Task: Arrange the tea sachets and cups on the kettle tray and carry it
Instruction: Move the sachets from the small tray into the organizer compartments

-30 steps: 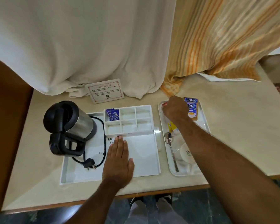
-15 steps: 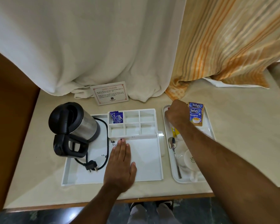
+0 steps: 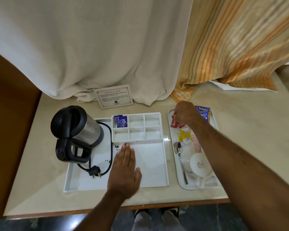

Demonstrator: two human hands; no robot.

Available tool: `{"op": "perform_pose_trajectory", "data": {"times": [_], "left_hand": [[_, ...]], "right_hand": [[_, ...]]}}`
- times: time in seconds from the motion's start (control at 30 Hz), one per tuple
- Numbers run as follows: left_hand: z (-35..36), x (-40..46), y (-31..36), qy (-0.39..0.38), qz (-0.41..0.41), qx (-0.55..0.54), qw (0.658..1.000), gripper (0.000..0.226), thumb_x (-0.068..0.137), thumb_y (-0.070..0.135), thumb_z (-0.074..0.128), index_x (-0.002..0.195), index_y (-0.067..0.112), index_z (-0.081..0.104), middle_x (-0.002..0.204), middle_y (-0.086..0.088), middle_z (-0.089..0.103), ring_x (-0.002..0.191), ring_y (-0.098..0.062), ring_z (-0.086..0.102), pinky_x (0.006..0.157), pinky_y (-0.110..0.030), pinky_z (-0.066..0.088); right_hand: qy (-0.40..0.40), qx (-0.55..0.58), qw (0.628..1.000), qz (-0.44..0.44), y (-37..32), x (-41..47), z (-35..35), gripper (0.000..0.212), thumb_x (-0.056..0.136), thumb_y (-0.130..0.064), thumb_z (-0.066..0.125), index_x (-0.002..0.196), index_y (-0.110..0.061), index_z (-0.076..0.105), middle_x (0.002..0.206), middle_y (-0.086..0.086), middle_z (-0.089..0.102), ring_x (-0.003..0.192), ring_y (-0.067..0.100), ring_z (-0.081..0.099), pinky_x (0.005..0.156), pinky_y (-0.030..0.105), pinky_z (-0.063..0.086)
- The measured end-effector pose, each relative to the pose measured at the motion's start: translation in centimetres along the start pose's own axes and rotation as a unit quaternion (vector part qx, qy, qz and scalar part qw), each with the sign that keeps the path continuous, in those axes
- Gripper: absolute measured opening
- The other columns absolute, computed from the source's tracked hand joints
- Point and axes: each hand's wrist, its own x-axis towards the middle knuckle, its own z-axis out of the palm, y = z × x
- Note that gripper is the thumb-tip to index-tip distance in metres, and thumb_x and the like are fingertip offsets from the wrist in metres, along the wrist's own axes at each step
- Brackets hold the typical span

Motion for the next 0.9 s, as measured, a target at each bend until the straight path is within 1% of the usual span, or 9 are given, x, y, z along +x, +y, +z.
{"op": "perform_pose_trajectory", "data": {"times": [0.1, 0.23, 0.33, 0.43, 0.53, 0.6, 0.7, 0.77, 0.9], "left_hand": [[-0.1, 0.0, 0.1, 0.001, -0.002, 0.001, 1.000, 0.075, 0.096, 0.043, 0.031, 0.156, 0.007, 0.006, 0.165, -0.013, 0.000, 0.152, -0.024, -0.006, 0.122, -0.048, 0.017], [-0.2, 0.0, 0.2, -0.002, -0.004, -0.005, 1.000, 0.074, 0.095, 0.045, 0.029, 0.155, 0.008, 0.005, 0.165, -0.013, 0.000, 0.152, -0.024, -0.005, 0.122, -0.048, 0.018], [-0.4, 0.1, 0.2, -0.004, -0.005, -0.008, 1.000, 0.074, 0.095, 0.044, 0.030, 0.155, 0.007, 0.006, 0.165, -0.013, 0.001, 0.152, -0.025, -0.005, 0.121, -0.049, 0.018], [-0.7, 0.0, 0.3, -0.008, 0.003, 0.000, 1.000, 0.074, 0.096, 0.041, 0.032, 0.155, 0.005, 0.008, 0.165, -0.016, 0.002, 0.152, -0.026, -0.006, 0.122, -0.048, 0.017], [-0.9, 0.0, 0.4, -0.014, -0.001, 0.009, 1.000, 0.073, 0.096, 0.042, 0.029, 0.155, 0.004, 0.008, 0.165, -0.016, 0.000, 0.152, -0.026, -0.007, 0.122, -0.048, 0.016], [-1.0, 0.0, 0.5, -0.020, -0.008, 0.011, 1.000, 0.074, 0.096, 0.043, 0.029, 0.155, 0.005, 0.007, 0.165, -0.015, -0.001, 0.152, -0.026, -0.008, 0.122, -0.048, 0.016], [-0.9, 0.0, 0.4, -0.012, -0.007, 0.006, 1.000, 0.074, 0.095, 0.042, 0.032, 0.155, 0.004, 0.011, 0.165, -0.015, 0.003, 0.152, -0.026, -0.005, 0.122, -0.048, 0.016], [-0.8, 0.1, 0.4, -0.004, -0.001, 0.002, 1.000, 0.074, 0.095, 0.041, 0.034, 0.155, 0.003, 0.013, 0.165, -0.016, 0.006, 0.152, -0.026, -0.003, 0.121, -0.048, 0.017], [-0.6, 0.0, 0.2, 0.005, 0.006, -0.007, 1.000, 0.076, 0.094, 0.041, 0.036, 0.155, 0.004, 0.013, 0.165, -0.016, 0.006, 0.152, -0.025, -0.004, 0.122, -0.047, 0.016]], "right_hand": [[-0.011, 0.004, 1.000, 0.007, 0.1, 0.0, 0.0, 0.036, 0.080, -0.030, 0.074, 0.107, -0.008, 0.068, 0.105, 0.012, 0.069, 0.097, 0.026, 0.064, 0.084, 0.035, 0.053], [-0.031, 0.011, 0.999, 0.011, 0.6, -0.2, -1.4, 0.031, 0.080, -0.026, 0.073, 0.104, -0.008, 0.070, 0.108, 0.011, 0.068, 0.102, 0.027, 0.063, 0.091, 0.039, 0.052], [0.048, 0.055, 0.997, -0.034, 0.1, -1.3, -2.8, 0.020, 0.079, -0.026, 0.072, 0.095, -0.014, 0.072, 0.103, 0.005, 0.068, 0.099, 0.024, 0.062, 0.086, 0.037, 0.052], [0.127, 0.155, 0.972, -0.119, -3.4, -3.0, -3.8, 0.016, 0.077, -0.028, 0.069, 0.093, -0.023, 0.070, 0.092, -0.004, 0.067, 0.091, 0.016, 0.061, 0.077, 0.032, 0.050], [0.095, 0.174, 0.955, -0.221, -8.1, -3.7, -3.0, 0.007, 0.078, -0.029, 0.071, 0.082, -0.023, 0.071, 0.076, -0.008, 0.064, 0.078, 0.015, 0.061, 0.063, 0.027, 0.043], [0.071, 0.137, 0.958, -0.240, -10.3, -3.7, -1.6, 0.014, 0.080, -0.035, 0.071, 0.088, -0.023, 0.072, 0.084, -0.003, 0.068, 0.087, 0.017, 0.058, 0.071, 0.032, 0.046], [0.099, 0.003, 0.966, -0.238, -11.5, -3.2, 0.9, 0.025, 0.082, -0.043, 0.067, 0.100, -0.026, 0.072, 0.101, 0.005, 0.064, 0.100, 0.027, 0.051, 0.081, 0.038, 0.042], [0.115, -0.023, 0.967, -0.228, -11.4, -3.1, 2.1, 0.033, 0.079, -0.043, 0.070, 0.106, -0.025, 0.068, 0.108, 0.007, 0.061, 0.103, 0.029, 0.050, 0.082, 0.040, 0.042], [0.104, 0.195, 0.960, -0.175, -8.1, -3.3, 1.6, 0.064, 0.066, -0.030, 0.083, 0.119, -0.022, 0.049, 0.117, 0.006, 0.053, 0.107, 0.024, 0.048, 0.087, 0.038, 0.045]]}}
